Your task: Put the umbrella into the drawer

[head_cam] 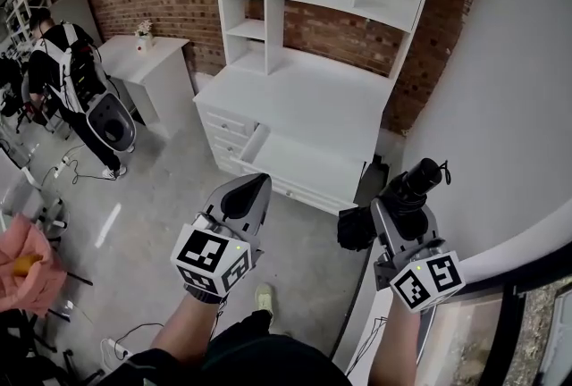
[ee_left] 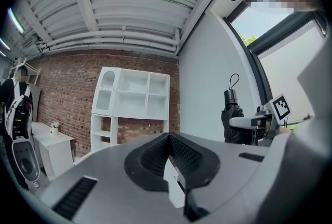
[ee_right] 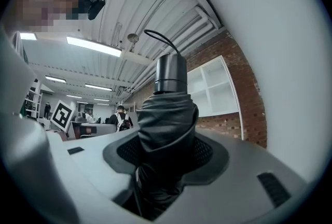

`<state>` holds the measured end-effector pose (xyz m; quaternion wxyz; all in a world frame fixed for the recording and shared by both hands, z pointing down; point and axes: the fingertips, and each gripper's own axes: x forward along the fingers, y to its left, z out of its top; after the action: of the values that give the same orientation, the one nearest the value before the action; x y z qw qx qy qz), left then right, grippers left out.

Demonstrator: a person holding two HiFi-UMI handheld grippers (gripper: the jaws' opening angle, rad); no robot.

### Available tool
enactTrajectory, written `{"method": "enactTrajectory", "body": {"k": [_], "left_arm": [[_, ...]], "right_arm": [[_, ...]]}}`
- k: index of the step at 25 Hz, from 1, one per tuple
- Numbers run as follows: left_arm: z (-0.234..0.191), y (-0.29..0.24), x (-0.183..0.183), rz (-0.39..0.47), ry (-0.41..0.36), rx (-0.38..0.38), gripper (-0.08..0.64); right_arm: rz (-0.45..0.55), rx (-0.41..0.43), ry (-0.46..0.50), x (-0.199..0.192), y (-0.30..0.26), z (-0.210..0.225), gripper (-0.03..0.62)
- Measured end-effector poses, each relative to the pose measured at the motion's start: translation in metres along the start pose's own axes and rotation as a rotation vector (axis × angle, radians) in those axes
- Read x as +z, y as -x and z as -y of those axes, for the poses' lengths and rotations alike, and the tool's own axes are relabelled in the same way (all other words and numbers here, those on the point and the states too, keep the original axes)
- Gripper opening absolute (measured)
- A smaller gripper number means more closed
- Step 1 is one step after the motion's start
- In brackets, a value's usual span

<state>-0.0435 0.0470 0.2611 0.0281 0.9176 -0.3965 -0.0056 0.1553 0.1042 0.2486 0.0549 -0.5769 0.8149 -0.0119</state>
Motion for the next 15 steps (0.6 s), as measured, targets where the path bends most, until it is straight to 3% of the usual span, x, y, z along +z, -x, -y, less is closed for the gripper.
{"method": "enactTrajectory", "body": {"k": [15], "left_arm": [[-0.123,-0.142,-0.017,-0.017,0.012,-0.064,0.006]], "right_arm": [[-0.059,-0.029,-0.003,-0.036,-0.172,0.055,0.195]]}}
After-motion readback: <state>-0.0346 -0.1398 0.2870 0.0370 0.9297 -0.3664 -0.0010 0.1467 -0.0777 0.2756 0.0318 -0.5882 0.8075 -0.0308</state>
